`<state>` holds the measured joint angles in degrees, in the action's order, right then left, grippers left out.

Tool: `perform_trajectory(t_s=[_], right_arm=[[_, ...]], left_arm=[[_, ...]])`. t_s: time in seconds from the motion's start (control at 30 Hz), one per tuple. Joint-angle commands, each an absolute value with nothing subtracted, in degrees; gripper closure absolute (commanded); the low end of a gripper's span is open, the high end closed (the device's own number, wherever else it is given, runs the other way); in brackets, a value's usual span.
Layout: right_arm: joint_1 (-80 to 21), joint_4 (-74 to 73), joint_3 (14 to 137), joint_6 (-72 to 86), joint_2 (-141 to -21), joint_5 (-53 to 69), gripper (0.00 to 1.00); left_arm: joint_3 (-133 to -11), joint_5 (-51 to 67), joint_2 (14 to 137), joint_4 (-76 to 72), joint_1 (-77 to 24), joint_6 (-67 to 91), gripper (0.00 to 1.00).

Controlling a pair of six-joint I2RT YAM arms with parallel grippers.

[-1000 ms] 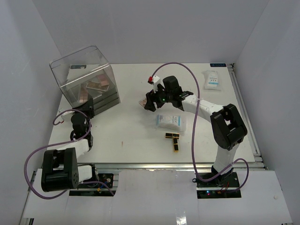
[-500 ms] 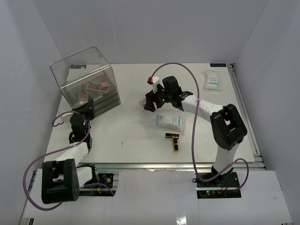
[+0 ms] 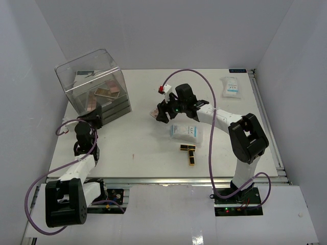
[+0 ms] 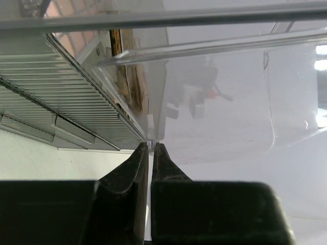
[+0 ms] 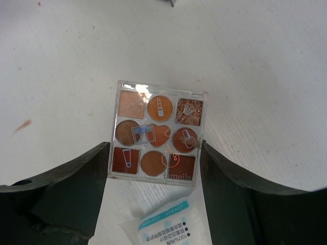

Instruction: Organize the makeup

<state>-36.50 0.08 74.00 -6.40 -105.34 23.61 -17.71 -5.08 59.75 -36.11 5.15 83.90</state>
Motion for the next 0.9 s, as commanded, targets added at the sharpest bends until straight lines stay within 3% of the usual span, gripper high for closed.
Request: perform_trajectory(t_s=[0.0,0.4,0.53,0.87], right_arm=[[-40.5,0.3,76.2,-17.0,-104.0,25.3,0.92],[-53.5,1.2,79.9,-56.8,-102.6,12.2,0.92],[-55.3,3.3,83.9,-62.5,-104.6,9.2,0.92],[-58.2,31.4,74.9,-83.4,-107.8,4.9,0.92]], left_arm=[[-21.6,-3.3,56.8,-40.9,5.2,83.6,1.00],[-26.1,-2.8,52.6,-38.6,5.2,84.1,1.00],[-27.7,-3.3,51.7,-37.6,5.2,83.8,1.00],[-29.4,-3.9,50.7,-36.1,5.2,82.7,1.00]])
